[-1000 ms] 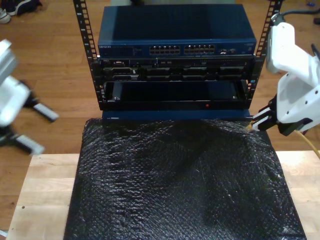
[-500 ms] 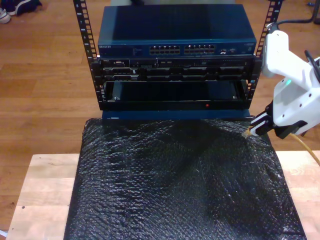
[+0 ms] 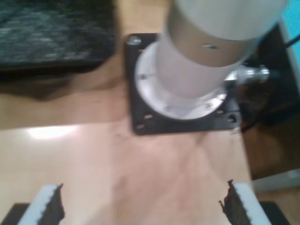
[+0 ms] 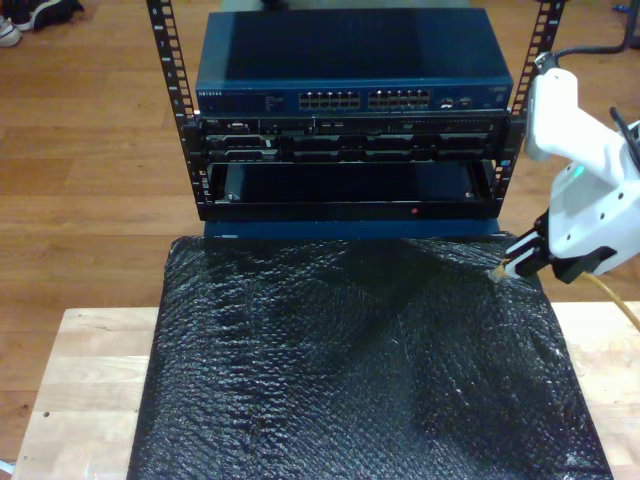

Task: Grab the cable and plug it in

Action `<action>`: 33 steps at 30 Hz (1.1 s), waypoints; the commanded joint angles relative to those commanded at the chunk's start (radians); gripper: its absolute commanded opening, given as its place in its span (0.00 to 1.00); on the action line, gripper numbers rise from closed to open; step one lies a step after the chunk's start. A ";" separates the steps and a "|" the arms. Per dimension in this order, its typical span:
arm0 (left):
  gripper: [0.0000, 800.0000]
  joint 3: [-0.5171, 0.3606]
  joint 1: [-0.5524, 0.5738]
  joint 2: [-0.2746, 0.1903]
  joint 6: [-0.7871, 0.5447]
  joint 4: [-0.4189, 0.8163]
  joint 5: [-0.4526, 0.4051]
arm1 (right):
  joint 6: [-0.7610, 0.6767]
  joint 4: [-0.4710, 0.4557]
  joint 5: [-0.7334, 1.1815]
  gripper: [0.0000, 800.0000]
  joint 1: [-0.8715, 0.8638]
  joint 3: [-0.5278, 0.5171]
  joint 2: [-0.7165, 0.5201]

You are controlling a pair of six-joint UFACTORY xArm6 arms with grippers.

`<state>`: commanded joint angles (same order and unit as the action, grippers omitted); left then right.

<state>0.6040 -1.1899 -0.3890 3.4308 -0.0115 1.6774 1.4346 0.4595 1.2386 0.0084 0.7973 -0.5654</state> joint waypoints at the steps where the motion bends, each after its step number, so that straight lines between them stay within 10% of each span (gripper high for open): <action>1: 1.00 -0.031 -0.003 -0.018 -0.006 0.012 -0.017 | 0.000 0.000 0.000 0.00 -0.002 -0.003 0.000; 23: 1.00 -0.348 -0.117 -0.175 -0.086 0.095 -0.328 | 0.000 0.000 -0.005 0.00 0.002 -0.017 0.003; 33: 1.00 -0.431 -0.152 -0.178 -0.181 0.103 -0.450 | 0.000 0.002 -0.003 0.00 -0.002 -0.020 -0.003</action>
<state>0.1728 -1.3418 -0.5669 3.2498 0.0913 1.2279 1.4346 0.4611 1.2355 0.0069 0.7773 -0.5685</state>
